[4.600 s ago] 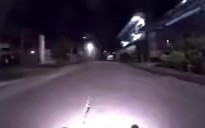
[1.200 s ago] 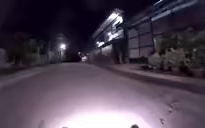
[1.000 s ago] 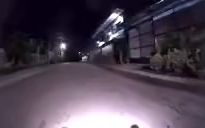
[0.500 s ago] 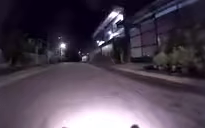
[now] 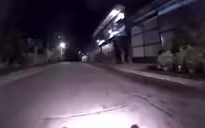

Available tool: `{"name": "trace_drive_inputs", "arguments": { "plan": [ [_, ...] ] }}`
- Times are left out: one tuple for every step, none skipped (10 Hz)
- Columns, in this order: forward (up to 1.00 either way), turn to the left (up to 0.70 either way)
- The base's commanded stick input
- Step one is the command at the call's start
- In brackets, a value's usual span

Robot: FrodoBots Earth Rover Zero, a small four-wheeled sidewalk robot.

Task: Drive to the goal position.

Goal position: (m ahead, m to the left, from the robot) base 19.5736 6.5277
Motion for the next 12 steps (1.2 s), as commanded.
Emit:
{"name": "trace_drive_inputs", "arguments": {
  "plan": [
    [0.70, 0.00],
    [0.70, 0.00],
    [0.70, 0.00],
    [0.70, 0.00],
    [0.70, 0.00],
    [0.70, 0.00],
    [0.70, 0.00],
    [0.70, 0.00],
    [0.70, 0.00],
    [0.70, 0.00],
    [0.70, 0.00],
    [0.70, 0.00]
  ]
}}
